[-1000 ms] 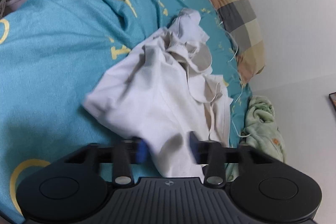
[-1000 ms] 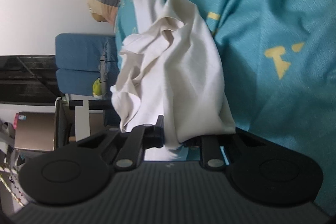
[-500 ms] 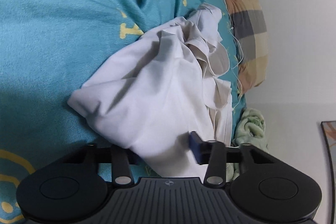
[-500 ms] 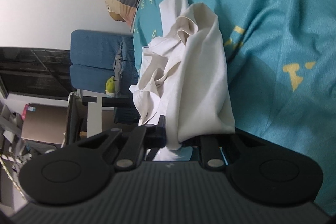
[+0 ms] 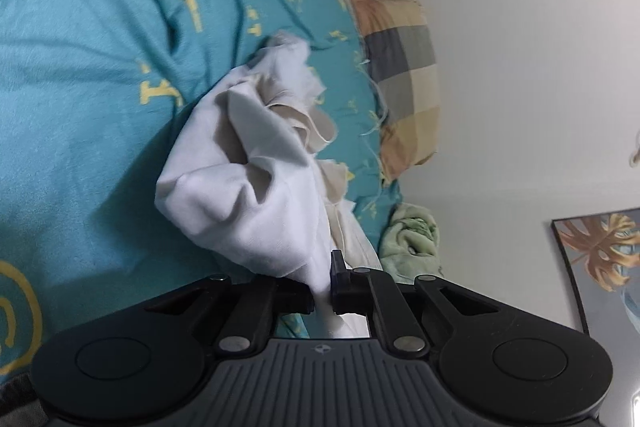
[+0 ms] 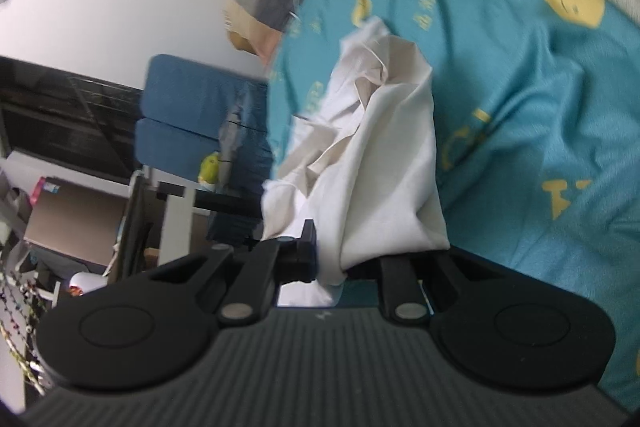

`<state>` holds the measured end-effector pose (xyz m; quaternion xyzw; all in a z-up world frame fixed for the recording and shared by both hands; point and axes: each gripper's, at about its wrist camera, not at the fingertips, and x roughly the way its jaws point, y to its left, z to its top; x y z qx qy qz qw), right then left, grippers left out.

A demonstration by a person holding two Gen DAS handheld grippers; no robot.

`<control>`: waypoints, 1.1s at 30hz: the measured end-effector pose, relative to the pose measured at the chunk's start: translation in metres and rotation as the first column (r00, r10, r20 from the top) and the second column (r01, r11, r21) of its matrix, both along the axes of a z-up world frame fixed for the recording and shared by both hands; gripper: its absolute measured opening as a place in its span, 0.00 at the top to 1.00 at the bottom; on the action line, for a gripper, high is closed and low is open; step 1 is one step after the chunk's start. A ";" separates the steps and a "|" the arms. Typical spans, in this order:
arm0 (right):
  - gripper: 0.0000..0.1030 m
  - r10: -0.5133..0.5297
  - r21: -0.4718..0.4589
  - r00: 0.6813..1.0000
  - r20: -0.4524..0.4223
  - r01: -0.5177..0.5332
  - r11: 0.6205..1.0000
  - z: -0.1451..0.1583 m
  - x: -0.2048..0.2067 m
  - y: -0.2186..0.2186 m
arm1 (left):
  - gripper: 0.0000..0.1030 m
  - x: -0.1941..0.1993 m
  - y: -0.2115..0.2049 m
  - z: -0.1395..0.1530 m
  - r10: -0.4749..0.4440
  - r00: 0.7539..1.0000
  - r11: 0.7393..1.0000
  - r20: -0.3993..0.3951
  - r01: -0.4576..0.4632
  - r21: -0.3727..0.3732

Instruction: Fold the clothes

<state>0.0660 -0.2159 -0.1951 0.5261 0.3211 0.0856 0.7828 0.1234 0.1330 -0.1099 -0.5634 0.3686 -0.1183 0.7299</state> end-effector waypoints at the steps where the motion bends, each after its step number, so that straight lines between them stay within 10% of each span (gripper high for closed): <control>1: 0.86 -0.003 -0.004 1.000 0.008 0.003 1.000 0.005 -0.008 0.000 | 0.93 -0.004 0.001 0.009 -0.007 1.000 1.000 0.010 0.007 0.003; 20: 0.86 -0.047 -0.020 0.999 0.019 0.047 0.999 0.055 -0.096 -0.011 | 0.93 -0.150 0.011 0.079 -0.091 0.995 0.993 0.045 0.088 0.072; 25: 0.86 -0.055 -0.010 0.998 -0.013 0.055 0.998 0.055 -0.101 -0.015 | 0.91 -0.103 -0.001 0.087 -0.070 0.997 0.994 0.045 0.065 0.090; 33: 0.85 -0.090 0.002 0.986 -0.141 0.091 0.996 0.024 0.008 -0.030 | 0.90 0.032 -0.030 0.060 -0.077 0.997 0.984 -0.009 0.078 0.158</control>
